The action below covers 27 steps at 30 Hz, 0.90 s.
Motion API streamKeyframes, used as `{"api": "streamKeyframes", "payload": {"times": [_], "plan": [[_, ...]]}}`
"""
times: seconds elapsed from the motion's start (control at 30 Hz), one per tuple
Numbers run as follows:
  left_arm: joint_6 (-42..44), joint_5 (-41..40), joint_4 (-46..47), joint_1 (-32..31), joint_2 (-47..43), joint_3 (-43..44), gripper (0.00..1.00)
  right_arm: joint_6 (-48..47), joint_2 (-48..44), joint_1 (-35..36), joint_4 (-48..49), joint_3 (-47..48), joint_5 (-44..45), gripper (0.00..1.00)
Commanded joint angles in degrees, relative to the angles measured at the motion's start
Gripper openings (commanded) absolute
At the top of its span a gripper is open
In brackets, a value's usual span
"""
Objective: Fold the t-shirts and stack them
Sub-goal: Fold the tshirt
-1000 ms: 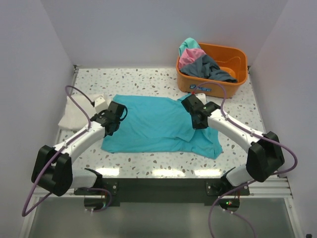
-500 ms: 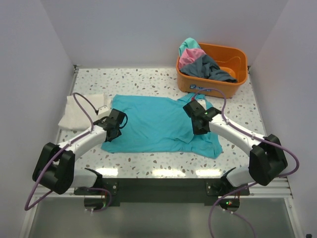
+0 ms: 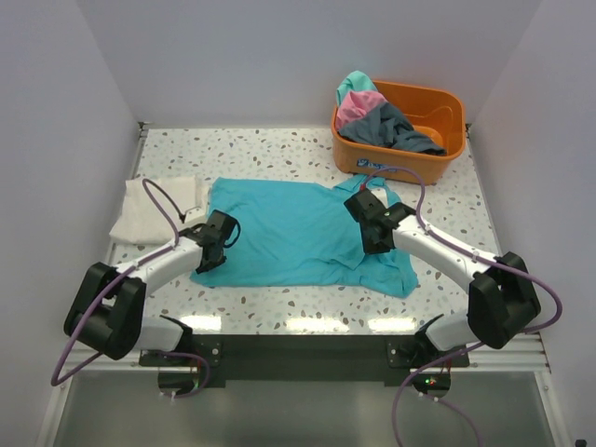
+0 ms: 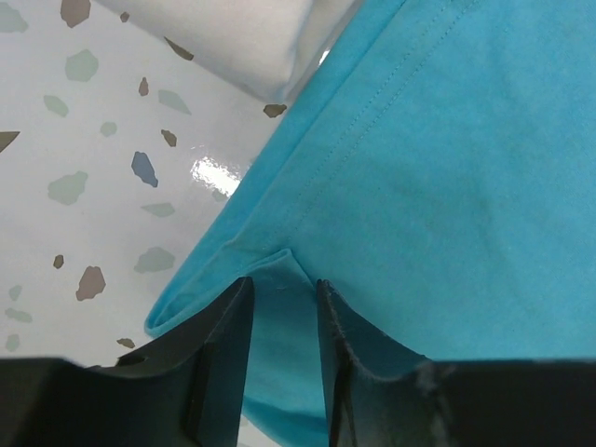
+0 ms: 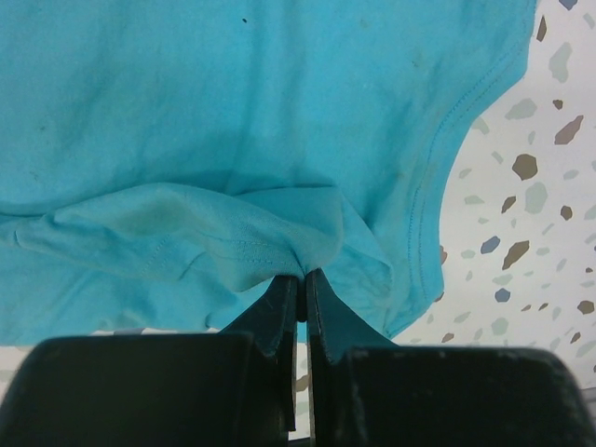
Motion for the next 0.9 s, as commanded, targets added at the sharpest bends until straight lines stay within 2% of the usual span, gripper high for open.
{"api": "streamKeyframes", "payload": {"times": [0.0, 0.23, 0.63, 0.87], "plan": [[-1.82, -1.56, -0.58, 0.42, -0.99, -0.71, 0.36, -0.29, -1.29, -0.11, 0.82, -0.8, 0.76, 0.0], [-1.82, -2.18, -0.75, 0.42, 1.13, 1.22, 0.0, -0.2, -1.55, -0.11, 0.47, -0.89, 0.93, 0.0], [-3.49, -8.59, -7.43, 0.5, -11.87, 0.87, 0.0, 0.06, -3.66, -0.11, -0.41, -0.28, 3.13, 0.0], [-3.4, -10.88, -7.17, 1.03, -9.43, 3.41, 0.0, -0.03, -3.31, -0.2, -0.58, 1.66, 5.23, 0.0]]}}
